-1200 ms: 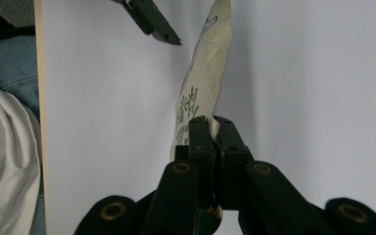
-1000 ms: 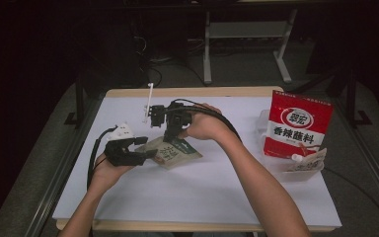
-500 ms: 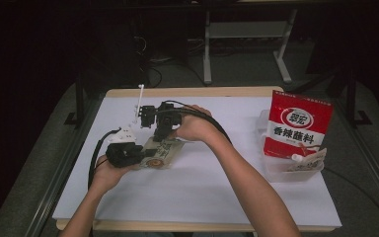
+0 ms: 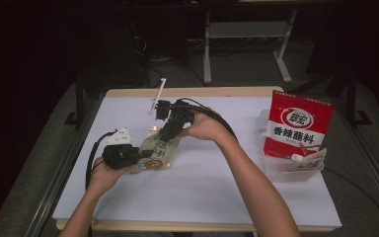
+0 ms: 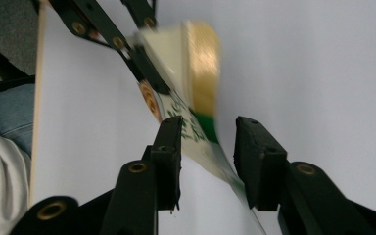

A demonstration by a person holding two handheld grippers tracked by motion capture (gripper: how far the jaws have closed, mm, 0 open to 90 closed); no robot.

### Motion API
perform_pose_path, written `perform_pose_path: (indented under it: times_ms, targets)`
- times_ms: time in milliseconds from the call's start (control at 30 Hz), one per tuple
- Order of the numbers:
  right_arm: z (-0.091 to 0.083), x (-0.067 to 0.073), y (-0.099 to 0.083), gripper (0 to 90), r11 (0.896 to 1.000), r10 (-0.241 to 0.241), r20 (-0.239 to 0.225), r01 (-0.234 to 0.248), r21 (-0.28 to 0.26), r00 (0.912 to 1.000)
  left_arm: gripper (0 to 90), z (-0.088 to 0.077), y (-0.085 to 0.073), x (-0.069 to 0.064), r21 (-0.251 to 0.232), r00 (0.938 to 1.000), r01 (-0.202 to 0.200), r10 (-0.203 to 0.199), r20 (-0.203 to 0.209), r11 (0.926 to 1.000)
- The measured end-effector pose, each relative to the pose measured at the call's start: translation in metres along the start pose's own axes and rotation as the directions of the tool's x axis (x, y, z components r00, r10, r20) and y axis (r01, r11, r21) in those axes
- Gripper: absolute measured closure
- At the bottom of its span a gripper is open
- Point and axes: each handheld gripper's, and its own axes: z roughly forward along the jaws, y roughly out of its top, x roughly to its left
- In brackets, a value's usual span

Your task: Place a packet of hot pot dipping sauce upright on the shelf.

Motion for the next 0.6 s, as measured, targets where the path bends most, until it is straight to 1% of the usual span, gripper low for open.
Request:
perform_pose_path:
  times_ms: [167, 200, 233, 267, 300, 333, 400, 433, 500, 600]
  targets:
    - [0.006, -0.007, -0.012, 68.4, 0.999, 0.039, 0.000, -0.039, -0.002, 0.9992, 87.2, 0.000, -0.002, 0.000, -0.005, 0.9999, 0.014, -0.014, -0.003, 0.9999]
    - [0.007, -0.009, -0.015, 69.5, 0.999, 0.036, 0.001, -0.036, -0.004, 0.9994, 87.1, -0.001, -0.002, 0.001, -0.003, 0.9999, 0.014, -0.014, -0.005, 0.9999]
    - [0.008, -0.010, -0.017, 71.3, 0.999, 0.039, -0.001, -0.039, -0.010, 0.9993, 87.0, -0.001, -0.003, 0.001, -0.006, 0.9997, 0.023, -0.023, -0.006, 0.9997]
    - [0.008, -0.012, -0.019, 74.8, 0.999, 0.048, -0.004, -0.048, -0.015, 0.9988, 86.9, -0.001, -0.004, 0.002, -0.005, 0.9998, 0.019, -0.019, -0.006, 0.9998]
    - [0.008, -0.012, -0.020, 76.5, 0.998, 0.053, -0.011, -0.054, -0.026, 0.9985, 86.7, -0.001, -0.004, 0.002, -0.010, 0.9997, 0.024, -0.024, -0.005, 0.9997]
    - [0.008, -0.013, -0.021, 78.4, 0.998, 0.048, -0.015, -0.049, -0.039, 0.9987, 86.5, -0.002, -0.005, 0.002, -0.009, 0.9997, 0.023, -0.023, -0.005, 0.9997]
    - [0.007, -0.011, -0.021, 84.6, 0.998, 0.030, -0.015, -0.031, -0.047, 0.9994, 86.1, -0.002, -0.005, 0.003, -0.005, 0.9997, 0.022, -0.022, -0.009, 0.9998]
    - [0.007, -0.010, -0.020, 88.1, 0.999, 0.014, -0.008, -0.014, -0.050, 0.9999, 85.8, -0.002, -0.005, 0.003, -0.004, 0.9997, 0.021, -0.021, -0.013, 0.9998]
    - [0.007, -0.007, -0.018, 89.8, 0.999, 0.011, 0.003, -0.011, -0.049, 0.9999, 85.1, -0.003, -0.005, 0.002, -0.002, 0.9996, 0.023, -0.023, -0.016, 0.9997]
    - [0.006, -0.006, -0.016, 90.0, 0.998, 0.008, -0.002, -0.008, -0.056, 1.0000, 83.1, -0.004, -0.007, 0.003, -0.007, 0.9993, 0.025, -0.025, -0.029, 0.9997]
